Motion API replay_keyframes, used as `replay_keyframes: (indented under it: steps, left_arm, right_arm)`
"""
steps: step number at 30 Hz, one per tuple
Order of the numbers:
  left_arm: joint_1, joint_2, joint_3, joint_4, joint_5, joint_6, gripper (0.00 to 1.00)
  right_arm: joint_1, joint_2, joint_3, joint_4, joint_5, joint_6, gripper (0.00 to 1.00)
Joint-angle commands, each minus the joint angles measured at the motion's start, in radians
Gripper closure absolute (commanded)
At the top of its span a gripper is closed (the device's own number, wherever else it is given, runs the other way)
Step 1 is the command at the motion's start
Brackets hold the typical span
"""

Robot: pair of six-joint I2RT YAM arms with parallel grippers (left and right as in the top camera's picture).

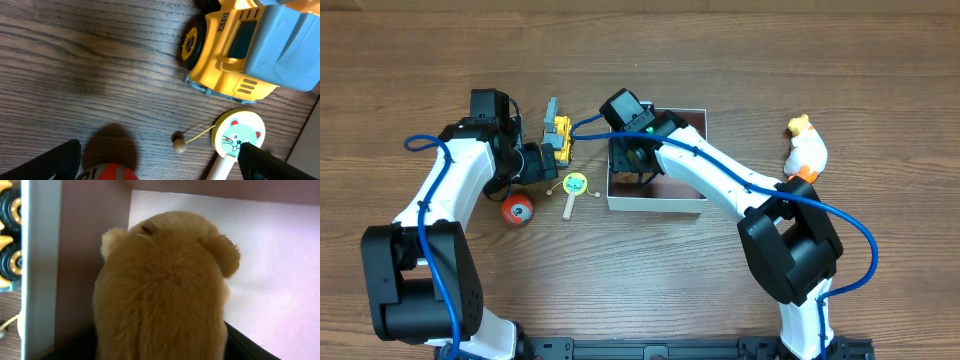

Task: Pack container
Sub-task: 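Move the brown plush into the box and release it, then grasp the white duck plush with the right gripper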

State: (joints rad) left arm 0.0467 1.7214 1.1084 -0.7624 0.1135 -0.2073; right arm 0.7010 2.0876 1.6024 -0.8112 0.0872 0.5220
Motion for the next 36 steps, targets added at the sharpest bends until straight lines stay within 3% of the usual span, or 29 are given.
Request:
replay_keyframes:
  steps: [1, 7, 11, 15, 19, 26, 29, 36]
  left_arm:
    - [0.005, 0.008, 0.020, 0.004, 0.014, 0.013, 0.00]
    - [0.005, 0.008, 0.020, 0.004, 0.014, 0.013, 0.00]
    - [0.005, 0.008, 0.020, 0.004, 0.014, 0.013, 0.00]
    - [0.005, 0.008, 0.020, 0.004, 0.014, 0.013, 0.00]
    - [0.005, 0.008, 0.020, 0.004, 0.014, 0.013, 0.00]
    - [0.005, 0.008, 0.020, 0.004, 0.014, 0.013, 0.00]
    - [0.005, 0.008, 0.020, 0.004, 0.014, 0.013, 0.00]
    - [0.005, 0.008, 0.020, 0.004, 0.014, 0.013, 0.00]
  right_arm:
    - [-0.003, -0.111, 0.009, -0.011, 0.067, -0.068, 0.28]
    - [-0.016, -0.318, 0.010, -0.095, 0.280, -0.069, 0.09]
    - [-0.068, -0.459, 0.010, -0.184, 0.416, -0.082, 0.02]
    - [-0.214, -0.517, 0.009, -0.275, 0.469, -0.082, 0.00]
    - [-0.428, -0.499, -0.028, -0.297, 0.337, -0.082, 0.00]
    - [-0.735, -0.392, -0.201, -0.153, 0.029, -0.194, 0.00]
    - [-0.801, -0.319, -0.220, -0.125, -0.068, -0.262, 0.00]
    - [-0.818, -0.225, -0.222, -0.128, -0.075, -0.280, 0.00]
